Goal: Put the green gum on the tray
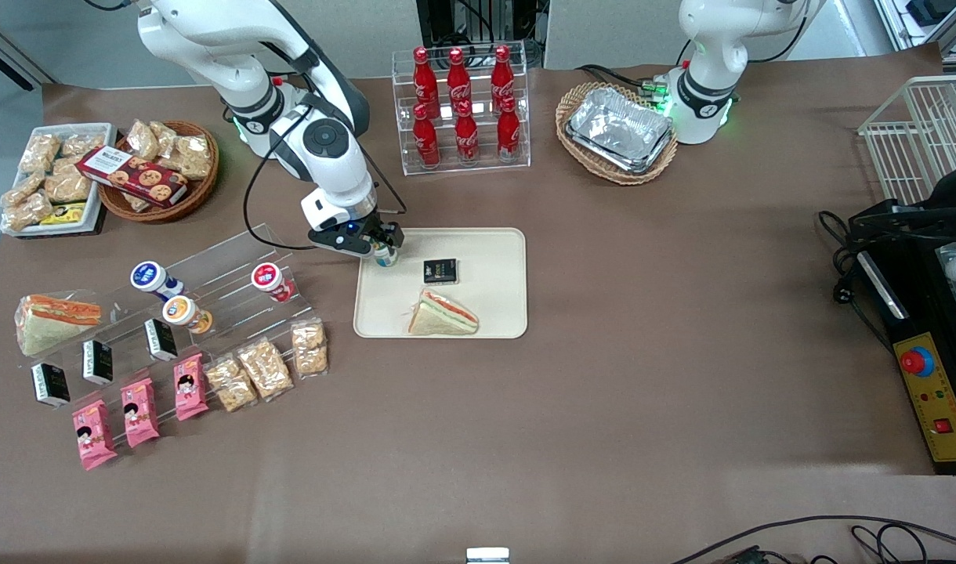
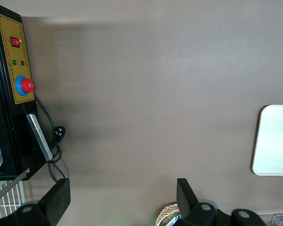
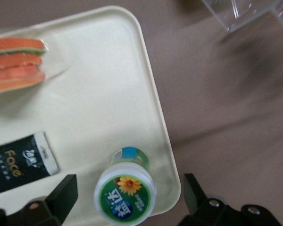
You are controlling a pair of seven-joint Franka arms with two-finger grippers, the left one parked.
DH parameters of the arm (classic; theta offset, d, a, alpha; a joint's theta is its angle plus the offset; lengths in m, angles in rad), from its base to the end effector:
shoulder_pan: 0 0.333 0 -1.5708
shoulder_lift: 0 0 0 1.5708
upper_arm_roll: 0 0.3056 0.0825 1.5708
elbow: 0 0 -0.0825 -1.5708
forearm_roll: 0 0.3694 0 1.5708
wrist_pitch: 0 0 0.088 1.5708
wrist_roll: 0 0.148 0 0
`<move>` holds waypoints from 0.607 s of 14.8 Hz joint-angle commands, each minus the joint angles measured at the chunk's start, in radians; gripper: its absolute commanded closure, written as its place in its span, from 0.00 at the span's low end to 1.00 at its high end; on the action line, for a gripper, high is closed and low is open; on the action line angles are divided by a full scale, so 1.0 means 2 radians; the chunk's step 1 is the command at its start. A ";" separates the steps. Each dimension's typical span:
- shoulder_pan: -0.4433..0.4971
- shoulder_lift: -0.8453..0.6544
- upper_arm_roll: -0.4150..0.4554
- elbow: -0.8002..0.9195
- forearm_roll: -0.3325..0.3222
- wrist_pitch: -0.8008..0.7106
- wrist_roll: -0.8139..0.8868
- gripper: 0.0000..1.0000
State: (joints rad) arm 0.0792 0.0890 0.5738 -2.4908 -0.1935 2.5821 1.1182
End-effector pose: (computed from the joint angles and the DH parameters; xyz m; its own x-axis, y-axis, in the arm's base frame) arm 0.3678 0.2862 0.2203 0.9525 -0.2988 0.0584 -0.2999 -0.9539 0.0109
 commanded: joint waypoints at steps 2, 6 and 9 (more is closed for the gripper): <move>0.001 -0.022 0.005 0.092 -0.005 -0.149 0.004 0.00; 0.021 -0.036 0.007 0.164 0.078 -0.233 0.001 0.00; 0.021 -0.033 0.007 0.248 0.099 -0.322 -0.008 0.00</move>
State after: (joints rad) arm 0.1236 0.0107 0.5882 -2.1489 -0.0494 2.0960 1.1180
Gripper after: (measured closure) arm 0.000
